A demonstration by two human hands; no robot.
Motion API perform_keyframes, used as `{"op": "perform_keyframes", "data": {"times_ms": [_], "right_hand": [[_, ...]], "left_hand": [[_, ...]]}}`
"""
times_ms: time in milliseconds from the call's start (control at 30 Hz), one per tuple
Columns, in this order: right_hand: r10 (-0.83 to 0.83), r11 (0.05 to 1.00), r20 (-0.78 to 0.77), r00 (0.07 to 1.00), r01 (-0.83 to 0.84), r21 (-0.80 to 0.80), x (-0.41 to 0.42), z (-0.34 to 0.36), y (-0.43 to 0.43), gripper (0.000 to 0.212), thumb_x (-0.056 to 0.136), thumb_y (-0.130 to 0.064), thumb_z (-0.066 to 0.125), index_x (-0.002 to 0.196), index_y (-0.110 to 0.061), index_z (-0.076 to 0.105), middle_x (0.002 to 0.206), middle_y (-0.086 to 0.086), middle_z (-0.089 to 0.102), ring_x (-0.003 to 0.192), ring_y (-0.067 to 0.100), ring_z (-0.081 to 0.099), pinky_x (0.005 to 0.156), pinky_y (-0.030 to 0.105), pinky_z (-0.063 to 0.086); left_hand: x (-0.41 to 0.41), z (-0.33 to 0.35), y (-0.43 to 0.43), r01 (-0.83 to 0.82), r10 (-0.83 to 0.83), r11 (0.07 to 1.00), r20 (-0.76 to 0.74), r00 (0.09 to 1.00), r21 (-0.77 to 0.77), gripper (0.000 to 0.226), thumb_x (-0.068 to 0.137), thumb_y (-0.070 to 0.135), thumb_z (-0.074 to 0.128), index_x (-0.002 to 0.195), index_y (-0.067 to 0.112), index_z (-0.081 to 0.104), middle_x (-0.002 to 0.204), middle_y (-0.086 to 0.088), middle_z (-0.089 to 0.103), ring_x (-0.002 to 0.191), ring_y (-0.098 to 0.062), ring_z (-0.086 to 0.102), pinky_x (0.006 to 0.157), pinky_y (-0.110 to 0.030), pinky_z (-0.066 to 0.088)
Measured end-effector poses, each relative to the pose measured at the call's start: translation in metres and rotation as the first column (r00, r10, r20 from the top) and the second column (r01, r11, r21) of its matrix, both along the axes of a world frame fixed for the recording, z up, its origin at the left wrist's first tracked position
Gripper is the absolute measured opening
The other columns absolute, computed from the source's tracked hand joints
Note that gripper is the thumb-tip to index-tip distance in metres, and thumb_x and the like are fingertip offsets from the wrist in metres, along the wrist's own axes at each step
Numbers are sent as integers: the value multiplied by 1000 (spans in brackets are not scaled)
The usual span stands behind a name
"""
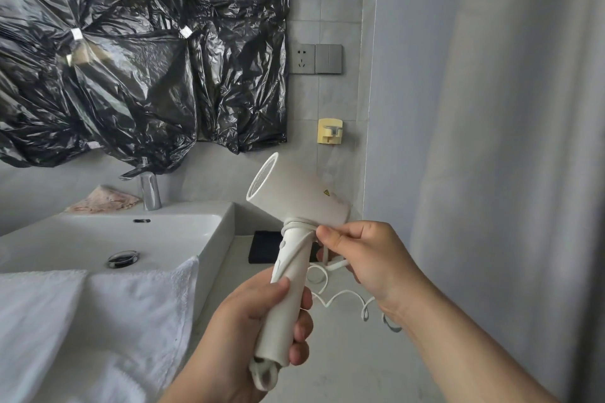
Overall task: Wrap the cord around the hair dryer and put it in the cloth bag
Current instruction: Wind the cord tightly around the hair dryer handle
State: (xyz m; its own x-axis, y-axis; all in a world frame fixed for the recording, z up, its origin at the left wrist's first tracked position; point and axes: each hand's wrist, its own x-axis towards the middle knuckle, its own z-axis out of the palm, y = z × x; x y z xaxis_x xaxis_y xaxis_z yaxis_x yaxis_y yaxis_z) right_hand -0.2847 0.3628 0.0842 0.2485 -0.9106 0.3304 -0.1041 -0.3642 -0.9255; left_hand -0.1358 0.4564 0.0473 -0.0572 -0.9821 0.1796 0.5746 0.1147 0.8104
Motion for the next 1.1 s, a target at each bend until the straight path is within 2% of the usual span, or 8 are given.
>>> {"op": "perform_keyframes", "data": {"times_ms": [133,333,433,533,767,900,967,1100], "right_hand": [[-51,998,0,999,51,-33,8,-7,4,35,83,-47,71,77,-12,77,66,14,65,61,14,51,61,27,42],[-58,996,15,998,56,67,12,-8,7,38,83,-45,71,68,-11,73,62,1,71,48,2,59,45,10,41],[115,960,75,990,-131,247,11,-7,7,40,76,-55,70,66,-17,68,57,-2,64,39,7,46,36,16,31],[317,866,157,935,-353,355,7,-5,5,43,64,-62,68,70,-20,71,68,5,63,38,8,33,36,18,20],[463,748,249,851,-526,406,1,-6,-5,40,68,-51,77,86,-18,66,74,7,54,41,8,29,40,20,13],[411,745,414,812,-561,361,-1,-7,-1,18,73,-37,68,72,-19,70,48,-8,44,43,5,31,45,21,10],[411,750,470,781,-582,312,-2,-12,-3,29,65,-43,76,76,-16,75,49,-7,37,44,5,31,47,22,10],[434,772,477,764,-589,240,-4,-16,-12,77,46,-46,93,107,-8,66,81,18,40,44,6,32,42,20,14]], "left_hand": [[0,-4,-1,98,-95,995,-144,985,12,71,38,8,91,101,-4,62,73,-21,55,43,-25,47,33,-26,40],[4,-5,1,258,-254,966,-301,919,-29,81,30,0,93,107,-4,67,71,-20,55,40,-23,46,28,-25,40],[13,-15,-7,355,-349,934,-340,873,-44,75,52,5,89,121,-2,60,77,-18,58,47,-22,51,33,-29,45],[16,-21,-13,462,-457,885,-315,832,-64,52,93,20,54,140,-1,45,98,-14,62,69,-21,60,54,-27,52],[17,-27,-18,558,-574,819,-149,805,-137,52,101,29,33,146,4,40,111,-4,55,83,-13,59,65,-20,50],[15,-23,-16,612,-626,780,-137,768,-134,52,99,30,44,142,1,44,108,-5,57,82,-14,61,65,-22,54],[15,-21,-16,647,-655,755,-157,739,-109,51,98,29,49,137,-4,48,108,-12,60,84,-21,63,69,-30,58],[18,-13,-15,550,-550,834,-10,835,55,62,83,42,71,117,-10,62,94,-24,63,80,-34,65,66,-41,59]]}}
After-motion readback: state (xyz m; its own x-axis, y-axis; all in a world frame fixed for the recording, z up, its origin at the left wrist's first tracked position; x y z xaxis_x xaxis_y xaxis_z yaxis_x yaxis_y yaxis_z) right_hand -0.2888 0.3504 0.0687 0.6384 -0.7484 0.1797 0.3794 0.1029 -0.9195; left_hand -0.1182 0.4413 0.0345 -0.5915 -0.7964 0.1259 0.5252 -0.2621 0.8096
